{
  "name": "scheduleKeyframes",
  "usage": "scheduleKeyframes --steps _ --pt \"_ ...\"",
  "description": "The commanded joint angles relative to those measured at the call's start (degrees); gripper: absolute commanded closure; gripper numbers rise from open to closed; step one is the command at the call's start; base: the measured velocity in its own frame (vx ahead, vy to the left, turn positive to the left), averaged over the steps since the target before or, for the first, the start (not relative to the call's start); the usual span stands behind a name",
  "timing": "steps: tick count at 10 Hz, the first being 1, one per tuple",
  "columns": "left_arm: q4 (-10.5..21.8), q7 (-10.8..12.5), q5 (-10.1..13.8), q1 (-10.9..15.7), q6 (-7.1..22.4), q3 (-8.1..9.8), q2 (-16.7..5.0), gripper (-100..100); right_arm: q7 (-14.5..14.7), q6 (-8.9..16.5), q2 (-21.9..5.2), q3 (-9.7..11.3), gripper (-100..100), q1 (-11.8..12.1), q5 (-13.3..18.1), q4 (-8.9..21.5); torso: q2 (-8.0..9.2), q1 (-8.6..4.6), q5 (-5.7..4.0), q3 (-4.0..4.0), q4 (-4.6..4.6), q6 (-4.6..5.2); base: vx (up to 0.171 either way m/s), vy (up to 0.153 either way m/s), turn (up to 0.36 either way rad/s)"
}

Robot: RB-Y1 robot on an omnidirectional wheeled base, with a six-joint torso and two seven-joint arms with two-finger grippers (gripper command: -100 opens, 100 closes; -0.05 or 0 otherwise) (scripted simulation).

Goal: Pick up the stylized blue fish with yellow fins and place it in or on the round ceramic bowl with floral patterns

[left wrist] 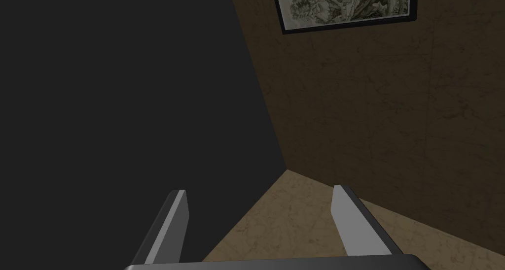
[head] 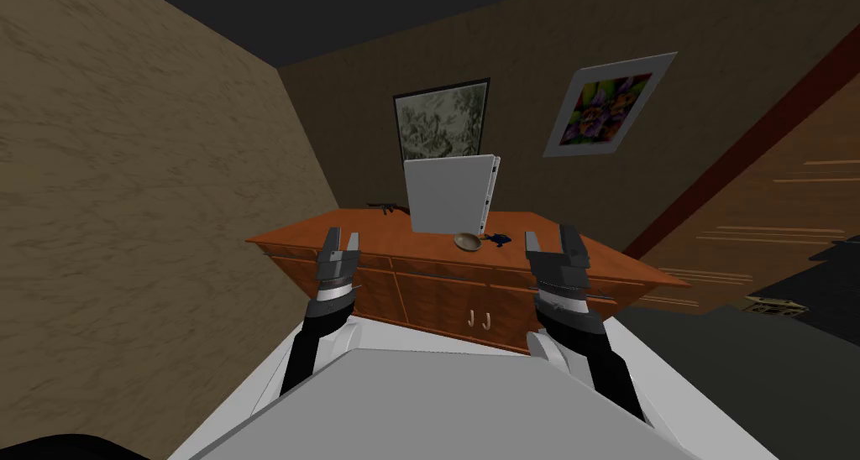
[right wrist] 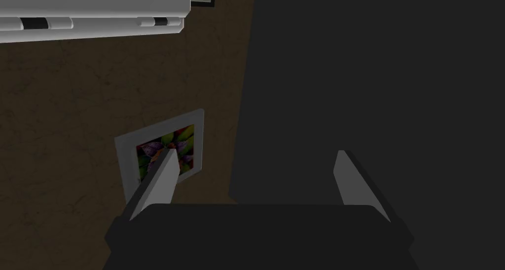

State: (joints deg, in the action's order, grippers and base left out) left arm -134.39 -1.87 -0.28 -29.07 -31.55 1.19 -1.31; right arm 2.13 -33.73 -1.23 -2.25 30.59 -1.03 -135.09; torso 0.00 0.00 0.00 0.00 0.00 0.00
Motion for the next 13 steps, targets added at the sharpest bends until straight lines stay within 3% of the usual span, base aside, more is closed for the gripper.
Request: scheduleKeyframes --steps 1,6,11,13 --pt "0.0 0.0 0.0 0.0 0.0 0.00 0.0 0 0.8 -0.3 -2.7 1.0 -100 -2.2 1.2 1.0 0.00 0.00 0.00 0.00 0.00 0.00 -0.014 0.024 -0.075" --pt "0.0 0.0 0.0 0.0 0.0 -0.01 0.0 0 4.2 -1.9 -10.5 5.5 -100 -10.8 6.7 5.8 0.08 0.24 0.05 0.05 0.02 0.00 -0.028 0.063 -0.097" --pt "0.0 0.0 0.0 0.0 0.0 0.00 0.0 0 6.1 -2.8 -14.4 8.1 -100 -17.1 9.8 8.7 0.06 0.15 0.04 0.03 0.01 0.00 -0.027 0.041 -0.043" --pt "0.0 0.0 0.0 0.0 0.0 0.00 0.0 0 8.0 -3.7 -18.3 10.9 -100 -21.4 13.2 11.9 0.06 0.15 0.04 0.03 0.01 0.00 -0.035 0.048 -0.076"
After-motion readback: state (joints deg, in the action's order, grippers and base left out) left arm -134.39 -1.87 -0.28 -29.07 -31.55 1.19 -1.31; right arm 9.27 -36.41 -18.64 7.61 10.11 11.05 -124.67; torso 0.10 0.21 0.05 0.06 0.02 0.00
